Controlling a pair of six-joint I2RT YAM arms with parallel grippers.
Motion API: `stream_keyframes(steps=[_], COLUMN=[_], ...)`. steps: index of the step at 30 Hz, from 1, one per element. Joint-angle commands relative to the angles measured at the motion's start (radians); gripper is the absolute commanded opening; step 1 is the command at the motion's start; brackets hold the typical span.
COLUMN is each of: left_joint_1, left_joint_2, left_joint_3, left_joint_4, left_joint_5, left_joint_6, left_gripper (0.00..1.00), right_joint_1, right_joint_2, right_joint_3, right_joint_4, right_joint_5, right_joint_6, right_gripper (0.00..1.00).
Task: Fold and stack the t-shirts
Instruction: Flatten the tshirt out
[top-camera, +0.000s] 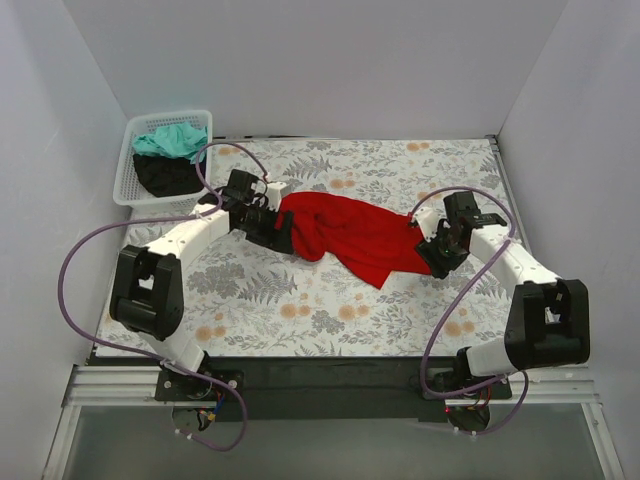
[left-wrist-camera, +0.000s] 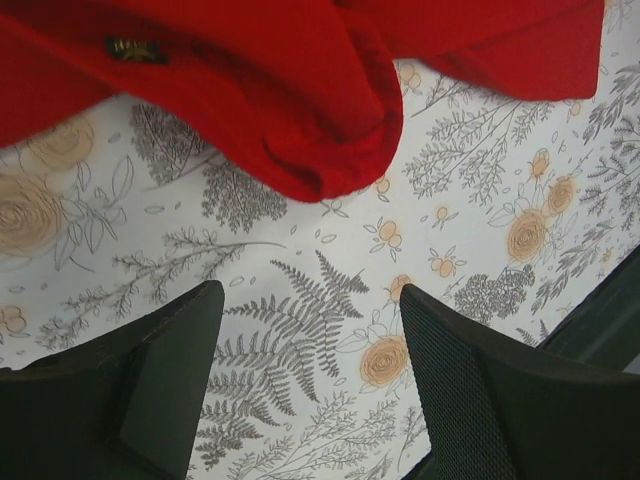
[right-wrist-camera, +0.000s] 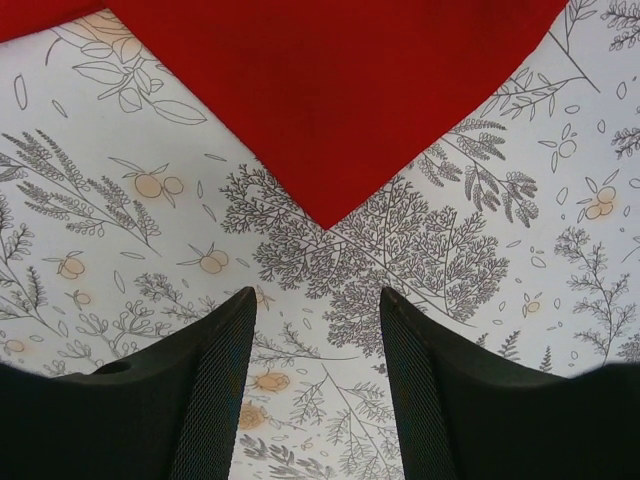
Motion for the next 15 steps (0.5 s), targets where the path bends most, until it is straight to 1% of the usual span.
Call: stream_keyframes(steps=[1,4,7,9,15], left_joint_1=[-0.005,-0.003,-0.003,-0.004,-0.004], left_joint_2=[0.025,0.074,0.1,0.111,0.122], left_joint_3=[0.138,0.216,0.255,0.266,0.278], left_joint_4=[0.009,-0.033,-0.046,-0.048,-0.06], left_joint_5=[-0.032,0.006,0.038,0.051,0.072], left_joint_6=[0.045,0.041,0.033,0.032,0.045], left_gripper=[0.7,0.7,0.7,0.7,0.7], right_joint_1=[0.009,0.026,0.038,0.047,0.063], right_joint_2=[0.029,0.056,0.084,0.098,0.162], right_joint_3=[0.025,0.033,0.027,0.01,0.016], right_joint_4=[0.06,0.061,0.063,0.077,0.132], right_joint_5=[0.016,0.011,0.002,0.005,0.006], right_joint_6=[-0.05,-0.067,-0.081,-0.087,-0.104], right_gripper=[0.59,0.58,0.56,0.53,0.52])
